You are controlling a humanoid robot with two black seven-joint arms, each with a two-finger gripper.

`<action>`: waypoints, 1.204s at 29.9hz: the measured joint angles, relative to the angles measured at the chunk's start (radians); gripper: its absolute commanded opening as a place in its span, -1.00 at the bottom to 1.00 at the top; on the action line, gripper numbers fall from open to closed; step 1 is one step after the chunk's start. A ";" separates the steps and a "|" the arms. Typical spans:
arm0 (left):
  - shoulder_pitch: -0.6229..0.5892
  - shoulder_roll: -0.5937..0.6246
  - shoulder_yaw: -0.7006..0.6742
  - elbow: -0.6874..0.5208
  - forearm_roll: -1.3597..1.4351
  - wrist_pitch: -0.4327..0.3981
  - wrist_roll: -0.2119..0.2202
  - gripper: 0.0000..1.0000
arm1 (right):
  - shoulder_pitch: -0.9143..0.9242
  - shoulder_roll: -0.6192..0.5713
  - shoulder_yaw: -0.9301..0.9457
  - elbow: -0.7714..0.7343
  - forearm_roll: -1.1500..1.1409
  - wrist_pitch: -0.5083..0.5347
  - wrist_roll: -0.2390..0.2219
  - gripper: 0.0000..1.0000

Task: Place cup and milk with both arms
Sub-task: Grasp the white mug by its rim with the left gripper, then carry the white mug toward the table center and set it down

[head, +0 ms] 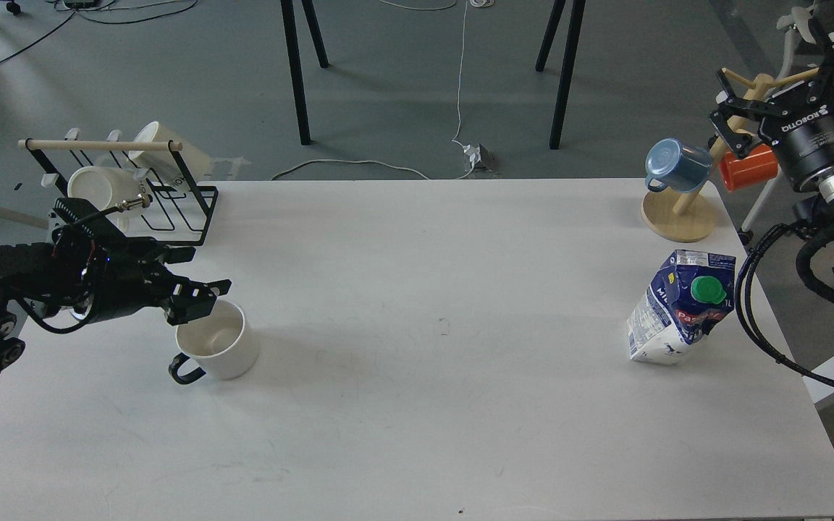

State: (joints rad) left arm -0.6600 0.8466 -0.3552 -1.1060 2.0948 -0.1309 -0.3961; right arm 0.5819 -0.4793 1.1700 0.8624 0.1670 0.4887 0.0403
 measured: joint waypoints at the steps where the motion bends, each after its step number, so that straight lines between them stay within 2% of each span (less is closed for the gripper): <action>1: 0.002 -0.012 0.000 0.020 0.007 0.001 0.000 0.51 | 0.000 -0.001 0.002 -0.001 0.000 0.000 0.000 0.99; 4: 0.014 -0.033 0.005 0.071 0.017 0.001 -0.003 0.48 | -0.001 -0.002 0.007 -0.002 -0.001 0.000 0.000 0.99; 9: 0.038 -0.038 0.024 0.090 0.018 0.003 -0.010 0.30 | -0.002 -0.002 0.011 -0.002 -0.001 0.000 0.000 0.99; 10: 0.043 -0.038 0.027 0.092 0.018 0.003 -0.010 0.17 | -0.002 -0.002 0.012 -0.002 -0.001 0.000 0.000 0.99; 15: 0.059 -0.045 0.030 0.094 0.018 0.005 -0.011 -0.88 | -0.004 -0.003 0.015 -0.002 0.000 0.000 0.000 0.99; 20: 0.061 -0.049 0.029 0.094 0.015 0.005 -0.025 -0.91 | -0.027 -0.004 0.031 -0.001 0.000 0.000 0.001 0.99; 27: 0.043 -0.043 0.022 0.084 0.008 -0.006 -0.086 -0.95 | -0.043 -0.004 0.062 0.000 0.000 0.000 0.001 0.99; 31: -0.043 -0.060 0.012 0.060 0.005 -0.015 -0.092 -0.95 | -0.043 -0.001 0.074 0.002 0.001 0.000 0.004 0.99; 36: -0.157 -0.150 0.008 0.030 -0.010 -0.101 -0.093 -0.94 | -0.032 0.012 0.101 0.003 0.002 0.000 0.006 0.99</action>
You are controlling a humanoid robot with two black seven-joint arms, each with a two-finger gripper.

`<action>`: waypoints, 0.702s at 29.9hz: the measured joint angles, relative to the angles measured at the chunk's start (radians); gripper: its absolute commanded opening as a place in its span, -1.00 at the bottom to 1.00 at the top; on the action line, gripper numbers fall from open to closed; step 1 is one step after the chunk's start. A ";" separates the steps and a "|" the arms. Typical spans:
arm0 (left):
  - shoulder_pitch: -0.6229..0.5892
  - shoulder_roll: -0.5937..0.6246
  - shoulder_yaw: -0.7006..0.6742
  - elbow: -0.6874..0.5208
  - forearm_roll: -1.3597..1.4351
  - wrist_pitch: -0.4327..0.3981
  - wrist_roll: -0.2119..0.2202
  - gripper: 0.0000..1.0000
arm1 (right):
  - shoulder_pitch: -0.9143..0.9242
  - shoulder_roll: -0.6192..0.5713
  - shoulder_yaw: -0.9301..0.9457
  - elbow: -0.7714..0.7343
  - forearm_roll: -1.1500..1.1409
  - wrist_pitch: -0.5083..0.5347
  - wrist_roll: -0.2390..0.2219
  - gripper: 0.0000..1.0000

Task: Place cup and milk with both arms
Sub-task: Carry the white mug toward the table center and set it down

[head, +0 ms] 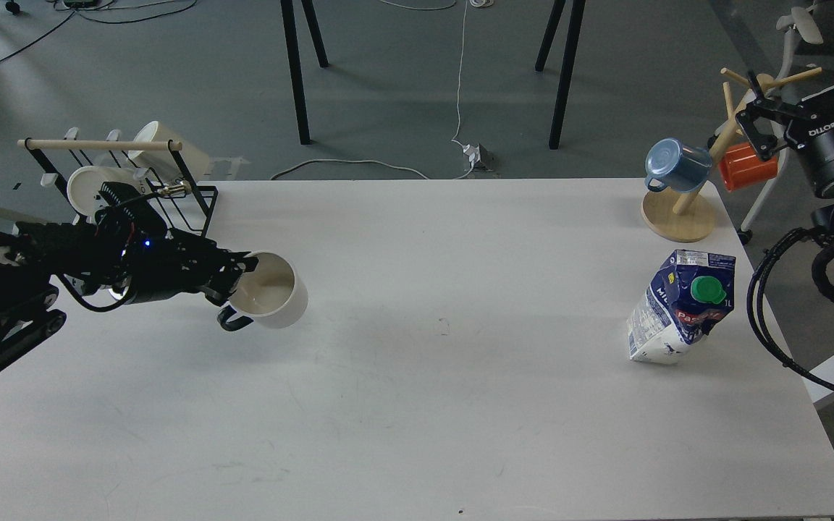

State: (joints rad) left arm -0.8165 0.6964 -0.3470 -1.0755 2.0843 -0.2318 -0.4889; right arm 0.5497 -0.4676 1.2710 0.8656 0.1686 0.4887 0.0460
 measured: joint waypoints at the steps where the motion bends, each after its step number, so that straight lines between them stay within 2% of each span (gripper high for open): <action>1: -0.018 -0.028 0.000 -0.003 -0.001 -0.025 0.000 -0.94 | 0.010 0.006 0.003 0.001 0.000 0.000 0.000 0.99; 5: -0.070 -0.171 0.005 -0.007 -0.001 -0.123 0.019 -0.92 | 0.073 0.035 0.006 0.001 -0.002 0.000 0.000 0.99; 11: -0.095 -0.362 0.014 0.003 0.009 -0.189 0.149 -0.88 | 0.186 0.056 -0.032 -0.007 -0.010 0.000 0.000 0.99; 14: -0.093 -0.428 0.022 0.021 0.029 -0.211 0.190 -0.88 | 0.226 0.064 -0.067 -0.010 -0.012 -0.001 -0.001 0.99; 21: -0.081 -0.504 0.060 0.070 0.066 -0.243 0.208 -0.84 | 0.246 0.085 -0.089 -0.004 -0.012 -0.002 -0.002 0.99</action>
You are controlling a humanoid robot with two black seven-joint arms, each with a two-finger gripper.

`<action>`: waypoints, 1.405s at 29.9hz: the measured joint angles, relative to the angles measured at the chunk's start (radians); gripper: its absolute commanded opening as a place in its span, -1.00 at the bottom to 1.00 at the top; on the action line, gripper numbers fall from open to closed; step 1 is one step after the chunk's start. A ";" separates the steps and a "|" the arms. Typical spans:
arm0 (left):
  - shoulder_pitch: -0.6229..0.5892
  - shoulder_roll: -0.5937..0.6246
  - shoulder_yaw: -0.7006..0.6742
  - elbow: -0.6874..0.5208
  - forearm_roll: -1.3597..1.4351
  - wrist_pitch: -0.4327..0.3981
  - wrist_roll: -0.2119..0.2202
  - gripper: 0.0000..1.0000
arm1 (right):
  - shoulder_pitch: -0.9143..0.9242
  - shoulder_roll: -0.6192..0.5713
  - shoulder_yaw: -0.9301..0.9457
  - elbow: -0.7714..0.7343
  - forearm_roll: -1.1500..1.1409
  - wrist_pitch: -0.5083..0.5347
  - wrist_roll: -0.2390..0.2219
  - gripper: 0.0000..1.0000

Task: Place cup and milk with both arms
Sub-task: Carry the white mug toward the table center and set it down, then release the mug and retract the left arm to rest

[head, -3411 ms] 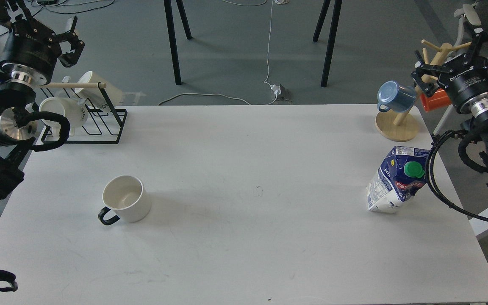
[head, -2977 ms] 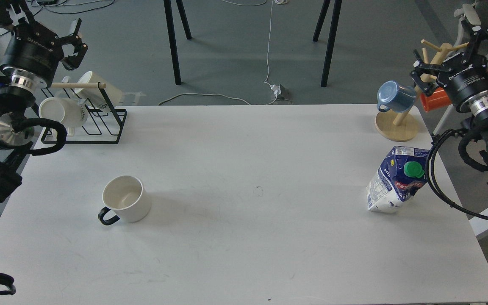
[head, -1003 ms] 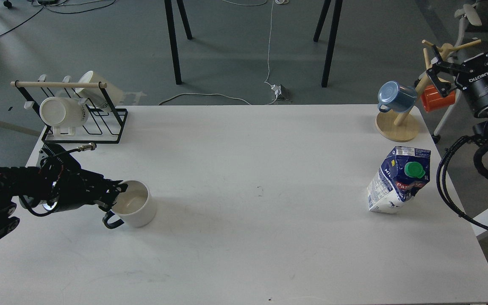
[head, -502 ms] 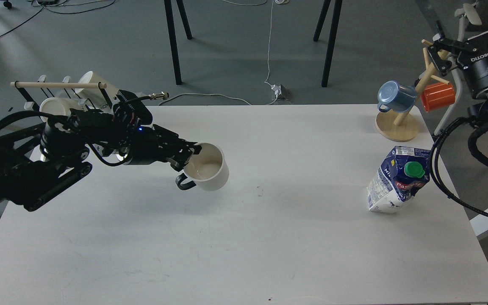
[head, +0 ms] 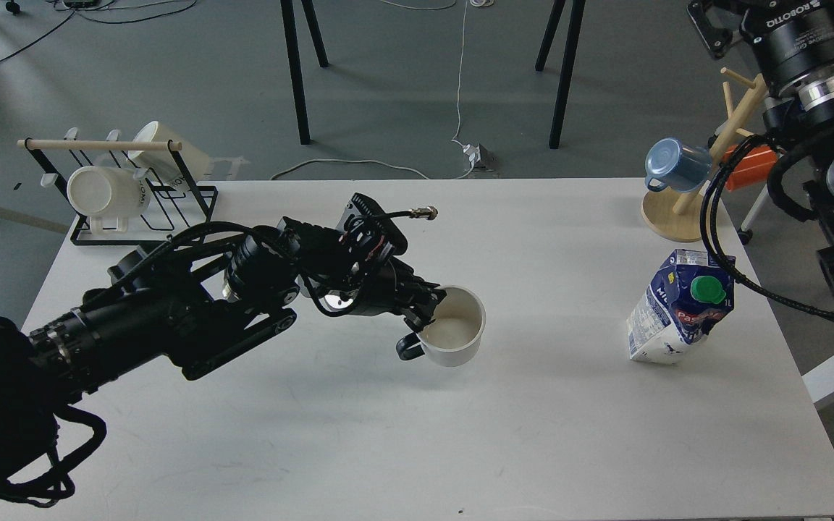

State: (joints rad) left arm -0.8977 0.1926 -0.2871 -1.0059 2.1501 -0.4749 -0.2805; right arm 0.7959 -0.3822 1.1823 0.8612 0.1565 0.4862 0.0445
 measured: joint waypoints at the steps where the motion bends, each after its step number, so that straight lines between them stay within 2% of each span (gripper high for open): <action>1: 0.002 -0.002 0.003 0.006 0.001 0.000 0.001 -0.81 | 0.000 0.001 -0.001 0.001 0.000 0.000 0.000 0.99; 4: 0.003 -0.006 0.008 0.023 0.001 0.000 0.003 -0.72 | -0.007 0.002 -0.001 0.005 0.000 0.000 0.000 0.99; 13: 0.028 -0.004 0.011 0.038 -0.001 0.002 0.004 -0.70 | -0.036 -0.004 0.002 0.010 0.003 0.002 0.000 0.99; 14: 0.029 -0.004 0.011 0.038 -0.001 0.003 0.004 -0.65 | -0.041 -0.004 0.003 0.012 0.003 0.002 0.000 0.99; 16: 0.031 -0.001 0.009 0.037 -0.002 0.005 0.003 -0.37 | -0.051 -0.005 0.005 0.021 0.003 0.002 0.000 0.99; 17: 0.031 0.001 0.005 0.036 -0.004 0.006 0.003 -0.30 | -0.057 -0.006 0.006 0.027 0.003 0.002 0.000 0.99; 21: 0.031 0.022 -0.039 0.016 -0.024 0.009 0.000 -0.14 | -0.086 -0.018 0.016 0.055 0.003 0.003 0.000 0.99; 24: 0.040 0.052 -0.133 -0.015 -0.098 0.010 0.000 -0.01 | -0.118 -0.047 0.028 0.085 0.006 0.003 0.000 0.99; 27: 0.047 0.080 -0.226 -0.029 -0.208 0.010 -0.002 0.22 | -0.173 -0.072 0.051 0.122 0.009 0.003 -0.001 0.99; 30: 0.049 0.118 -0.348 -0.031 -0.358 0.009 -0.006 0.67 | -0.276 -0.093 0.099 0.184 0.011 0.003 -0.002 0.99; 31: 0.049 0.130 -0.396 -0.031 -0.423 0.009 -0.007 0.75 | -0.321 -0.096 0.119 0.208 0.012 0.003 -0.002 0.99; 36: 0.053 0.180 -0.610 -0.004 -0.861 0.021 0.000 0.93 | -0.537 -0.101 0.221 0.314 0.014 0.003 -0.003 0.99; 37: 0.054 0.190 -0.630 0.009 -0.956 0.028 0.001 0.98 | -0.573 -0.101 0.236 0.326 0.014 0.003 -0.004 0.99; 42: 0.057 0.237 -0.659 0.129 -1.490 0.090 0.022 0.99 | -0.750 -0.101 0.283 0.351 0.022 0.003 -0.006 0.99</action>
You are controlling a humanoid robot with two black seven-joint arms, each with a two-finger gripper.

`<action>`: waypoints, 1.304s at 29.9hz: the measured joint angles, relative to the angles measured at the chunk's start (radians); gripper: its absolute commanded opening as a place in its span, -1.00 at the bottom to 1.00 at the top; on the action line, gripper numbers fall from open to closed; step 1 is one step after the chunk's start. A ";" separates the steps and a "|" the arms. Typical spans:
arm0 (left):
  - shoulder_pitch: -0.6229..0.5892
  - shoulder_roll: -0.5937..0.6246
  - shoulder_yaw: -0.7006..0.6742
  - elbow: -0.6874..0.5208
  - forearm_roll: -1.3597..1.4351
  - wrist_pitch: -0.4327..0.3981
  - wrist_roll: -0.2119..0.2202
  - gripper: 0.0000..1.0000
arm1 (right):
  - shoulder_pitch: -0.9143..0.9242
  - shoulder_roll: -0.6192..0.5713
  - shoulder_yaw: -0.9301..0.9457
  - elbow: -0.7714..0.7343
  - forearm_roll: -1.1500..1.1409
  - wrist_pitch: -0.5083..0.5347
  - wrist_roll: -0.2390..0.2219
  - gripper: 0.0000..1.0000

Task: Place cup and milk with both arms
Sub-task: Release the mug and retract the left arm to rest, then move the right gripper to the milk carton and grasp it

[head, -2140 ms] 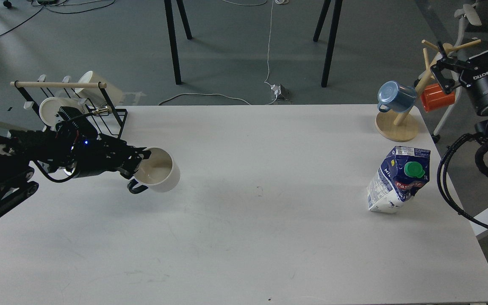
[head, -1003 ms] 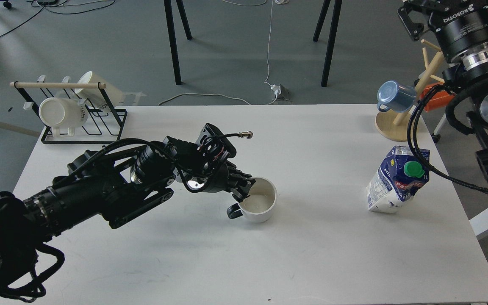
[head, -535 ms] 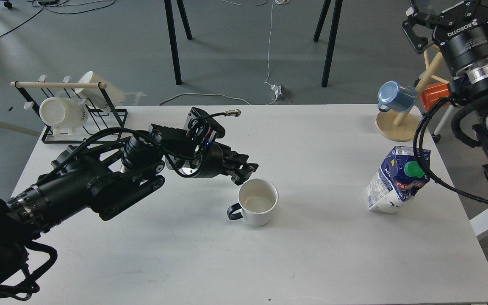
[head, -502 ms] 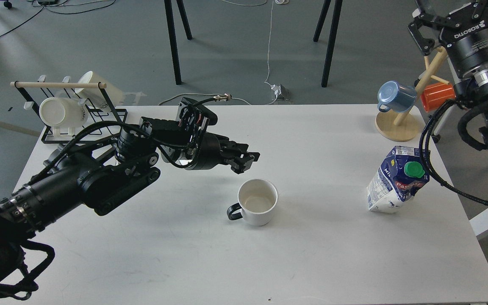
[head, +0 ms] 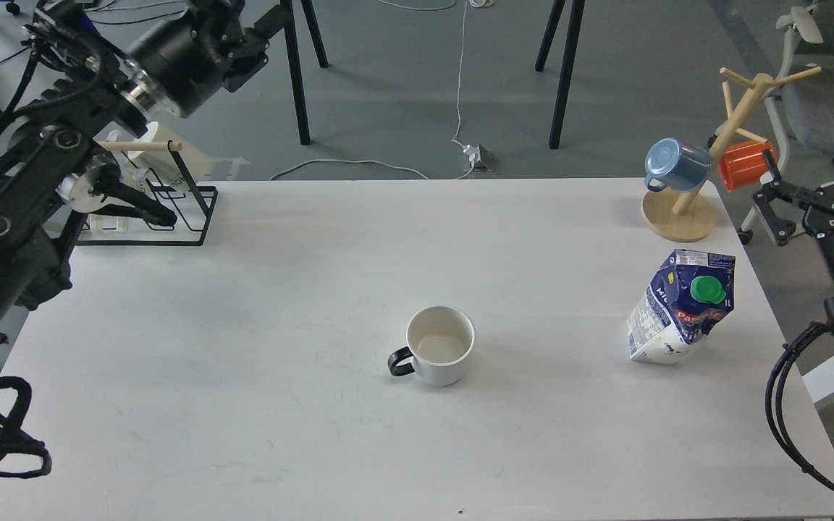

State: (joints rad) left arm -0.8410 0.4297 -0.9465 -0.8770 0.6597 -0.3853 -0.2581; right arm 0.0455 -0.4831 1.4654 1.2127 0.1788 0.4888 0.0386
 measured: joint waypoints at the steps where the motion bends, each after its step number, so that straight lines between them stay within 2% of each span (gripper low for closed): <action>1: 0.002 0.002 -0.001 0.035 -0.107 0.006 0.011 0.99 | -0.028 0.001 0.001 0.001 0.005 0.000 0.000 0.99; 6: 0.015 0.008 -0.002 0.171 -0.467 0.011 0.031 0.99 | -0.139 0.021 -0.001 0.005 0.022 0.000 0.003 0.98; 13: 0.047 -0.002 -0.002 0.301 -0.699 -0.018 0.033 0.99 | -0.272 0.108 -0.015 0.021 0.028 0.000 0.004 0.96; 19: 0.077 -0.026 -0.003 0.314 -0.714 -0.030 0.029 0.99 | -0.351 0.174 -0.081 0.027 0.027 0.000 0.004 0.94; 28: 0.080 -0.023 0.000 0.316 -0.714 -0.021 0.025 0.99 | -0.351 0.294 -0.118 0.027 0.025 0.000 0.007 0.94; 39: 0.080 -0.019 0.001 0.316 -0.713 -0.026 0.023 0.99 | -0.341 0.305 -0.107 0.030 0.027 0.000 0.007 0.94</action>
State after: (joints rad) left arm -0.7609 0.4109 -0.9452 -0.5614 -0.0536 -0.4108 -0.2348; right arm -0.2951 -0.1780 1.3579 1.2427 0.2053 0.4887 0.0457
